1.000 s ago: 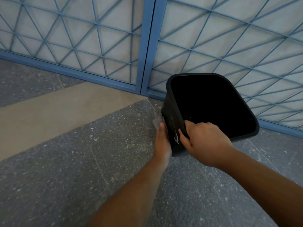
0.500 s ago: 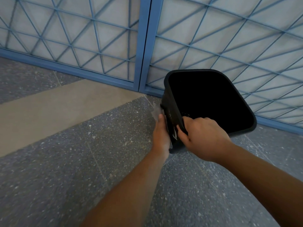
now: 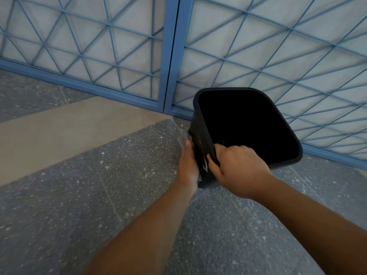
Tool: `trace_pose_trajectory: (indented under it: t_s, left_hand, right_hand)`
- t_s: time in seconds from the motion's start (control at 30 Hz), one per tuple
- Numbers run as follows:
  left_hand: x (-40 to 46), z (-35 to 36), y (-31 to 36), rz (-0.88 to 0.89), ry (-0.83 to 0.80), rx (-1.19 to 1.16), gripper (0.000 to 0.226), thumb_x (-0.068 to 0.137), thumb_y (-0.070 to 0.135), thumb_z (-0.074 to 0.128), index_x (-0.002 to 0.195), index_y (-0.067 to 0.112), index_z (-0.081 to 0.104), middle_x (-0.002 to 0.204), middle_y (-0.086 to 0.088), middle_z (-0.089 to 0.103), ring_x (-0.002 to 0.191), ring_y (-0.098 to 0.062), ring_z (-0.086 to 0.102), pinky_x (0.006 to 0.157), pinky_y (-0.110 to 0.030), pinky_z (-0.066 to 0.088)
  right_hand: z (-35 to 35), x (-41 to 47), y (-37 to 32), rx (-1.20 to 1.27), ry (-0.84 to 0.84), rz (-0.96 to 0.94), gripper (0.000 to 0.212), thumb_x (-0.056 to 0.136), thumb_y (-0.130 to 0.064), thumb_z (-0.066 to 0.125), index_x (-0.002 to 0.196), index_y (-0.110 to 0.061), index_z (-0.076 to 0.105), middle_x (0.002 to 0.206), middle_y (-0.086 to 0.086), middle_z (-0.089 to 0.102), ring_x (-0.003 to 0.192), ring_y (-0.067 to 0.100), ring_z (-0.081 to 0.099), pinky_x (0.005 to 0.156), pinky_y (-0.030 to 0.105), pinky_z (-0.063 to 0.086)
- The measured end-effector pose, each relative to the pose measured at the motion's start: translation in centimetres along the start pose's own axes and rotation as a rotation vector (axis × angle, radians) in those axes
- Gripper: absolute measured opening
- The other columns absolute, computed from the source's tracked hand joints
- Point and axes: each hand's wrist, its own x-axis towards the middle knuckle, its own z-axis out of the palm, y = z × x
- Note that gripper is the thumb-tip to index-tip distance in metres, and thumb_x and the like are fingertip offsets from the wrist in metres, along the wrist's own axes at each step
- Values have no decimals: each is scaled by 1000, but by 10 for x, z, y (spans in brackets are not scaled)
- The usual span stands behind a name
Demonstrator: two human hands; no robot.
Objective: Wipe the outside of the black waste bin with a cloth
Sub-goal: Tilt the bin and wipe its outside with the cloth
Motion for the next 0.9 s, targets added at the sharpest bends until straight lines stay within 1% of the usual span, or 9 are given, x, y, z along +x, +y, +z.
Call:
trace_pose_trajectory:
  t_s: [0.1,0.17,0.23,0.37,0.53,0.67,0.77,0.83,0.9]
  left_hand:
    - [-22,2,-8,49,-19,71,54,108,52,27,143,23,57,133,-3,67,123,-16,63,108,-39,49]
    - [-18,-3,-10,17,9,80,56,108,52,26,147,23,53,138,-3,61,128,-19,59,111,-40,46]
    - [-9,-2,-1,-7,12,42,64,104,62,27,149,22,52,141,-5,61,130,-22,58,112,-42,45]
    - [-8,7,1,98,15,76,76,93,75,31,146,26,55,136,-4,67,126,-17,63,110,-42,47]
    - [2,-3,0,43,10,43,62,106,58,26,144,20,57,138,-8,64,127,-19,60,107,-37,47]
    - [-12,7,2,153,-1,79,65,102,63,28,147,22,53,136,-3,66,126,-14,62,107,-34,48]
    - [-9,1,-5,83,20,76,61,106,58,24,146,23,53,139,-5,63,125,-17,60,110,-38,46]
    - [1,0,0,37,20,-5,65,104,63,27,145,22,56,138,-9,65,125,-20,62,111,-43,46]
    - [-8,6,6,106,32,-3,72,96,72,33,145,23,56,135,-8,67,125,-20,64,108,-42,48]
  right_hand:
    - [0,-2,1,-12,12,-7,34,98,-44,29,100,-19,52,75,2,63,68,23,61,64,36,49]
    - [0,-3,1,-26,13,-19,35,98,-44,29,100,-18,52,76,3,63,69,23,61,64,35,48]
    - [0,-3,1,-28,17,-17,35,98,-44,29,100,-18,52,76,3,63,69,24,60,62,35,46]
    - [0,-2,2,-28,12,-16,34,98,-44,29,102,-18,52,78,5,64,69,25,61,60,34,43]
    - [0,-1,0,-39,5,-9,34,98,-44,30,101,-18,52,75,3,61,68,24,61,61,35,46]
    - [-1,-1,1,-41,11,-2,33,98,-44,31,100,-18,52,73,2,61,65,23,60,59,35,46]
    - [0,-2,0,-55,16,-3,33,98,-44,30,97,-19,51,67,0,54,58,21,52,58,35,48]
    - [1,-1,0,-52,17,4,33,98,-44,30,96,-19,51,66,-1,52,57,20,50,58,35,48]
    - [0,-1,0,-44,13,10,33,99,-44,30,96,-19,52,66,0,53,59,21,53,59,35,48]
